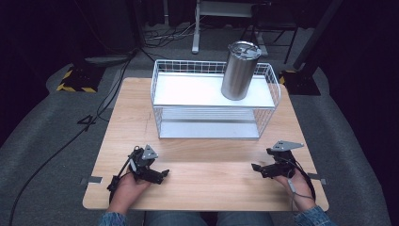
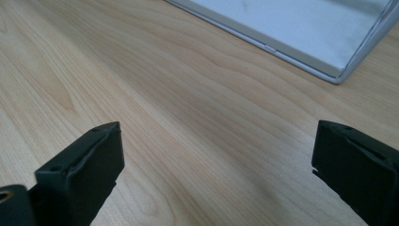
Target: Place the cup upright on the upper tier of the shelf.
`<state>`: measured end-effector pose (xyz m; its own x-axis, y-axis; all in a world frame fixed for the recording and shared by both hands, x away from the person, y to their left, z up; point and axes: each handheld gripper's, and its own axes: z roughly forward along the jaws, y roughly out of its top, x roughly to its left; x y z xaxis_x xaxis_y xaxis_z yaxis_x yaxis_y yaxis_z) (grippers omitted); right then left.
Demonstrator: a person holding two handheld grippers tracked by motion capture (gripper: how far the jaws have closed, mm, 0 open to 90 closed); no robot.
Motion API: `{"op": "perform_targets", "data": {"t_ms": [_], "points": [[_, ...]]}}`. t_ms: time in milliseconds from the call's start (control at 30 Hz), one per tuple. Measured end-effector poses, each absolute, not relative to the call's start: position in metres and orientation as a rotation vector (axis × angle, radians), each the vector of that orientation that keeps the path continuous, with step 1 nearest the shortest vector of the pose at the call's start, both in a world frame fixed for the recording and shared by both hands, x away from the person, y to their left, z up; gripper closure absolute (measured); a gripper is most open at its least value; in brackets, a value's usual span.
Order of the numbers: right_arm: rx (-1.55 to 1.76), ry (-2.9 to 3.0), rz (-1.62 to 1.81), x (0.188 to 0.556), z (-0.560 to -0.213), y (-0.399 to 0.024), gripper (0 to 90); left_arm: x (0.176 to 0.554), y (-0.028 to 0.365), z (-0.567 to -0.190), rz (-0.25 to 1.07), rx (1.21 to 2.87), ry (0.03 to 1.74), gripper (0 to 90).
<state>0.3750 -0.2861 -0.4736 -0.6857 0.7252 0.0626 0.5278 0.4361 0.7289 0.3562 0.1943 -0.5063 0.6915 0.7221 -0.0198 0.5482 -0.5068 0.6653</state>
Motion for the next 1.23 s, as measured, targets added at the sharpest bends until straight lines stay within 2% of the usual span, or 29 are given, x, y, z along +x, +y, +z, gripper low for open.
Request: {"op": "perform_targets", "data": {"t_ms": [467,800,1233], "points": [[1.091,2.454,0.962,0.369,-0.490,-0.274,2.6,0.356,0.194,-0.506,0.343,2.243,0.967,0.4],[1.085,2.405,0.999,0.362,-0.507,-0.273,0.1,0.356,0.194,-0.506,0.344,2.243,0.967,0.4],[1.128,2.370,0.985,0.358,-0.507,-0.273,0.1,0.356,0.194,-0.506,0.344,2.241,0.970,0.4]]}}
